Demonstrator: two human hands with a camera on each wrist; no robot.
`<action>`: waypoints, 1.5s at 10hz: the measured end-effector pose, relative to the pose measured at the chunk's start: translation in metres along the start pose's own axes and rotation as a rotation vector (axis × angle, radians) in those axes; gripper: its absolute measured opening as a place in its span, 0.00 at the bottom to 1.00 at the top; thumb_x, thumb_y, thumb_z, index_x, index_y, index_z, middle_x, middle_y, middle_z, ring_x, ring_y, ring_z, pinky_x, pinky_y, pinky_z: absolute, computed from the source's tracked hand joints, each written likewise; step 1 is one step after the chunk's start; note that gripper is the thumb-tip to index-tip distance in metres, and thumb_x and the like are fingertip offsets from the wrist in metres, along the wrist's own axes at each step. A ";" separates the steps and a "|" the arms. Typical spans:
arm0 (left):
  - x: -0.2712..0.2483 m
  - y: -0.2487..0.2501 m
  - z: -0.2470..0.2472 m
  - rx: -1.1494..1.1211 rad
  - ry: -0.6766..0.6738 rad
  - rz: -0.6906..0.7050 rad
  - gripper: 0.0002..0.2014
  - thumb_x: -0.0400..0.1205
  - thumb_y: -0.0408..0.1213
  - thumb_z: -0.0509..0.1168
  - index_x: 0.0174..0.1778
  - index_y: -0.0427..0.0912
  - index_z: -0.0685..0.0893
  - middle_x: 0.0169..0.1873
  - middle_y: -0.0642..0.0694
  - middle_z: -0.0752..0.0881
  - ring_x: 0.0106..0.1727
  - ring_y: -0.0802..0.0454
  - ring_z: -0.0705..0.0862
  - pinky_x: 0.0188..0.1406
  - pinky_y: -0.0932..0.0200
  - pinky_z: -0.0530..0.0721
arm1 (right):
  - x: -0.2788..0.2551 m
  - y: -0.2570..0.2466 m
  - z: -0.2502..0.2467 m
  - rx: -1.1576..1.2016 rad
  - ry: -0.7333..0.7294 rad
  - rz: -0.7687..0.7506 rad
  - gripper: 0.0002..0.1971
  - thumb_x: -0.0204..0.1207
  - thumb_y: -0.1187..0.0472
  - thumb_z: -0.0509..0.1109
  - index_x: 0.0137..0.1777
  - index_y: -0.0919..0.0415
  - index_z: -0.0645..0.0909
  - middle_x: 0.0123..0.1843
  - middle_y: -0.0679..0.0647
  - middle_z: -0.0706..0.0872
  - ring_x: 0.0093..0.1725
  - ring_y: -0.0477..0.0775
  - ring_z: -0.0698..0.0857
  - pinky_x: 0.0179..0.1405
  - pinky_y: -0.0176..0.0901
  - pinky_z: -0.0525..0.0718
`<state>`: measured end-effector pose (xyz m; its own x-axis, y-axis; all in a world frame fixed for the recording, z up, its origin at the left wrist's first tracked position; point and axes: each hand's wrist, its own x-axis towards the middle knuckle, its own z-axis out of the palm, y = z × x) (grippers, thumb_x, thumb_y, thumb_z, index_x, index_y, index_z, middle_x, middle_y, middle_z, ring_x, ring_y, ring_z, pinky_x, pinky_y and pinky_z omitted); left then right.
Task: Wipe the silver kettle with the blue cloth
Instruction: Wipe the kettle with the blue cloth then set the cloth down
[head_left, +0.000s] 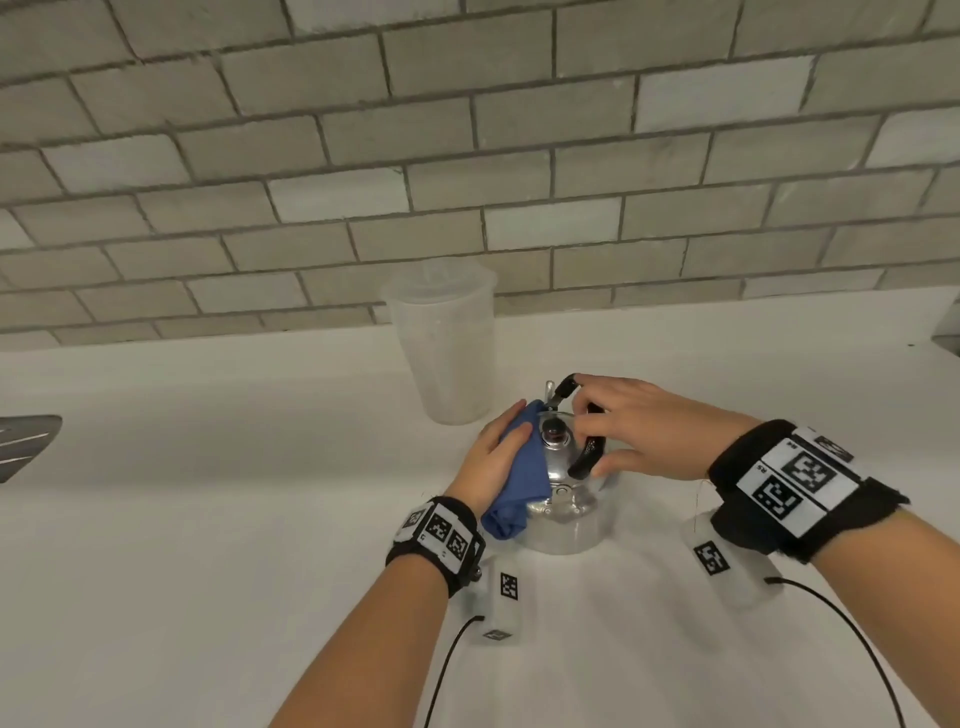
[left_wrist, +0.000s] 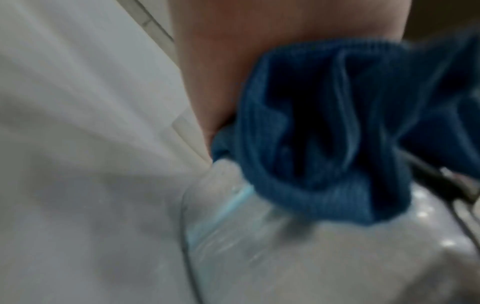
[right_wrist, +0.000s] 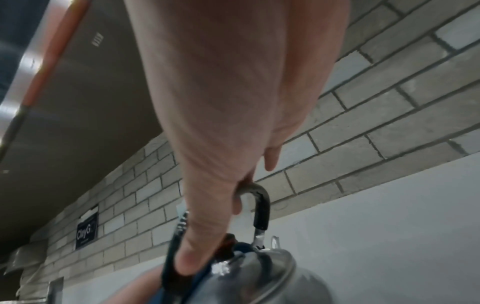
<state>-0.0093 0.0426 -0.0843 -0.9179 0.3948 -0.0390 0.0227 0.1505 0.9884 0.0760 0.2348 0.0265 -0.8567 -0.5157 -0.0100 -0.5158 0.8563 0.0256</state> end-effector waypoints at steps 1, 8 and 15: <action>0.004 -0.004 -0.004 -0.103 0.104 -0.038 0.14 0.87 0.40 0.58 0.66 0.47 0.83 0.58 0.47 0.87 0.57 0.53 0.83 0.48 0.69 0.79 | 0.009 0.000 0.005 -0.071 0.032 -0.062 0.17 0.77 0.42 0.64 0.61 0.50 0.76 0.63 0.49 0.72 0.72 0.51 0.64 0.82 0.51 0.46; -0.049 -0.033 -0.016 -0.451 0.549 -0.128 0.22 0.79 0.56 0.58 0.56 0.45 0.86 0.57 0.37 0.88 0.58 0.37 0.86 0.66 0.35 0.81 | 0.115 -0.065 0.013 0.138 0.267 0.204 0.20 0.72 0.33 0.65 0.42 0.51 0.77 0.38 0.46 0.82 0.38 0.51 0.78 0.36 0.41 0.70; -0.039 -0.020 -0.004 -0.268 0.363 -0.008 0.11 0.89 0.41 0.53 0.65 0.53 0.76 0.55 0.49 0.84 0.57 0.52 0.83 0.60 0.60 0.80 | 0.066 0.007 -0.011 0.173 -0.067 -0.082 0.18 0.80 0.75 0.61 0.57 0.51 0.82 0.83 0.43 0.59 0.81 0.45 0.59 0.77 0.39 0.64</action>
<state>0.0247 0.0205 -0.1020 -0.9982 0.0438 -0.0398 -0.0443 -0.1071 0.9933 0.0161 0.2064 0.0374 -0.8074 -0.5856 -0.0721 -0.5717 0.8067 -0.1498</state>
